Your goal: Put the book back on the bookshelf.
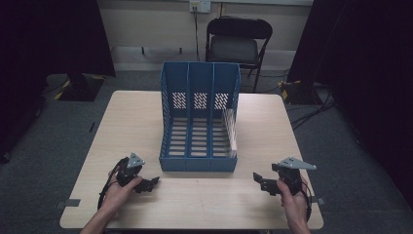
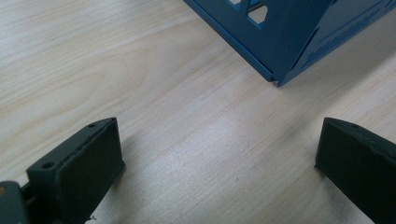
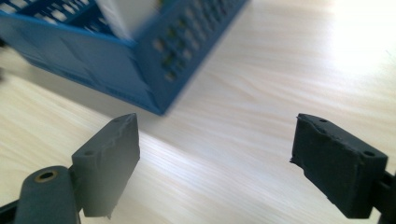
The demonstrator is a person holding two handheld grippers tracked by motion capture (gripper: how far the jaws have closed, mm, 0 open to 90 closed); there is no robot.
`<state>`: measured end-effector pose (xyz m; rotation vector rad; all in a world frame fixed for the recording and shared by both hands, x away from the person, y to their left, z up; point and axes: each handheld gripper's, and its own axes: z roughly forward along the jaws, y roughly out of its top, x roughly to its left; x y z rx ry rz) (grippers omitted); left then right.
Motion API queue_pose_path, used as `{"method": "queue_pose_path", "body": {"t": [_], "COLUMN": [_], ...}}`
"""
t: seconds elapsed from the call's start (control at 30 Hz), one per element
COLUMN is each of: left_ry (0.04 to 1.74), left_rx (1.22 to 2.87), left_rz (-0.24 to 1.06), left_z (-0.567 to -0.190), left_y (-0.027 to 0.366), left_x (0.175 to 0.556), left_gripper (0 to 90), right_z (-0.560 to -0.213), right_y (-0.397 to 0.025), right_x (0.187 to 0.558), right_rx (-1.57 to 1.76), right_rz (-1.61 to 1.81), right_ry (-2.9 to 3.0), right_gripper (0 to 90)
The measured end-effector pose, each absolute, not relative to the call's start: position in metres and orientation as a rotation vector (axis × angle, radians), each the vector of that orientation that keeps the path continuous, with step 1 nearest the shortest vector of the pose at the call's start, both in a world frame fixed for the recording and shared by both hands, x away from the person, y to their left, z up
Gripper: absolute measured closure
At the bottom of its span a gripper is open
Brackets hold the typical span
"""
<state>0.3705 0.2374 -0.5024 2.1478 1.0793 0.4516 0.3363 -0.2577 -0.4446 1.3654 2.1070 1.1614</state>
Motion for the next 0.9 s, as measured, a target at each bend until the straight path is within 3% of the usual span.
{"method": "queue_pose_path", "body": {"t": [0.47, 0.9], "left_ry": [1.092, 1.095], "left_rx": [2.138, 2.137], "left_rz": [0.455, 0.455], "left_z": [-0.503, -0.503], "left_y": [0.236, 0.236], "left_x": [0.371, 0.370], "left_gripper": [0.0, 0.0], "right_z": [-0.487, -0.500], "right_y": [-0.274, -0.265], "right_x": [0.348, 0.346], "right_rx": [1.504, 1.425], "right_rz": [0.946, 0.895], "right_ry": [2.101, 2.073], "right_gripper": [16.0, 12.3]}}
